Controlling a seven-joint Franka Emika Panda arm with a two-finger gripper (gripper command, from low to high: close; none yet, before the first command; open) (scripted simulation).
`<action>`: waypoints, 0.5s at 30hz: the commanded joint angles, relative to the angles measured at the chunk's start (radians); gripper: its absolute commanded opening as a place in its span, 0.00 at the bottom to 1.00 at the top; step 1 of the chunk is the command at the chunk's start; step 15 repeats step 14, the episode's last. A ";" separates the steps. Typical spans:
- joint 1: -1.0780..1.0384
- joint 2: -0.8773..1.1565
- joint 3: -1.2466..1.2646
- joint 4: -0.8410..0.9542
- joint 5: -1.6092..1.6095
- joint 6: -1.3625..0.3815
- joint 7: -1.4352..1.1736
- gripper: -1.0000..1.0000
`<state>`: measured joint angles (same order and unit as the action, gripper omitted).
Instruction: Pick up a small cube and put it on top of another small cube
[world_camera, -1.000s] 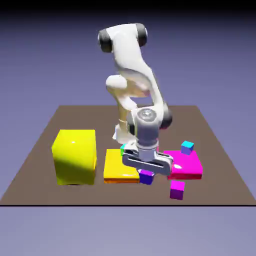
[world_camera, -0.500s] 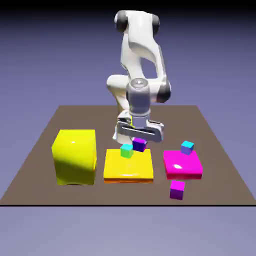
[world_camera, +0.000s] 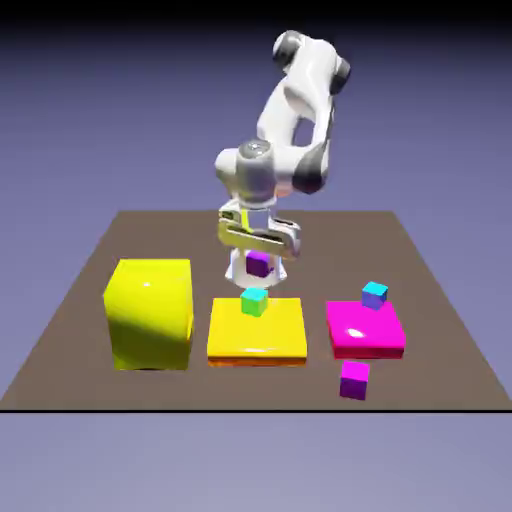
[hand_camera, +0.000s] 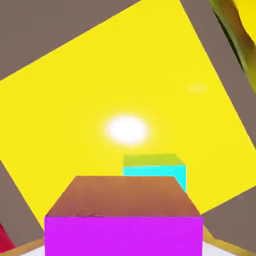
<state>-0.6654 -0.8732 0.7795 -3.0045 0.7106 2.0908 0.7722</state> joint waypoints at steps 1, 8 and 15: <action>-0.002 -0.008 0.002 -0.005 0.002 -0.002 -0.002 0.00; -0.027 0.210 0.119 -0.043 0.099 0.249 -0.026 0.00; -0.032 0.252 0.142 -0.050 0.118 0.298 -0.031 1.00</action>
